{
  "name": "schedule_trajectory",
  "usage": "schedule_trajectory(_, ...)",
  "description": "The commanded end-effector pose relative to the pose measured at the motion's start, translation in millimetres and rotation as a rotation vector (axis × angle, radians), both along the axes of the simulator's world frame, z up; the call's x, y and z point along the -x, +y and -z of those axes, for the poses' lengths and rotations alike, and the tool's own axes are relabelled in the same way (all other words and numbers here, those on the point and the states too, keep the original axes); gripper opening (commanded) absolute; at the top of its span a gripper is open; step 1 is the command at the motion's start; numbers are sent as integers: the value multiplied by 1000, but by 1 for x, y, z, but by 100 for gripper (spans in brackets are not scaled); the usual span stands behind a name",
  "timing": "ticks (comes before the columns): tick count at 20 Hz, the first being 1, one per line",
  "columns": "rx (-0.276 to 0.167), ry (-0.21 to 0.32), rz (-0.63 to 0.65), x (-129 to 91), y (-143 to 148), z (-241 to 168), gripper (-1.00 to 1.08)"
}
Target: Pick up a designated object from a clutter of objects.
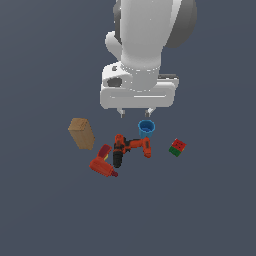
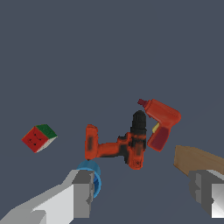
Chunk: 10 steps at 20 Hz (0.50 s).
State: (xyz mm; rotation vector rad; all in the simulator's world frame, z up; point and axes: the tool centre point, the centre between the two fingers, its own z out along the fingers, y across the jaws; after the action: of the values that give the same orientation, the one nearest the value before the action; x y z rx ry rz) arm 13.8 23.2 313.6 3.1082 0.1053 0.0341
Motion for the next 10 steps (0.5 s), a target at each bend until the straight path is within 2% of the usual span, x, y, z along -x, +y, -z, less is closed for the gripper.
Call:
schedule_trajectory(1,0,3,4,-3,-3,11,68)
schedule_trajectory(10,-1,21,29,-21,-23,84,68)
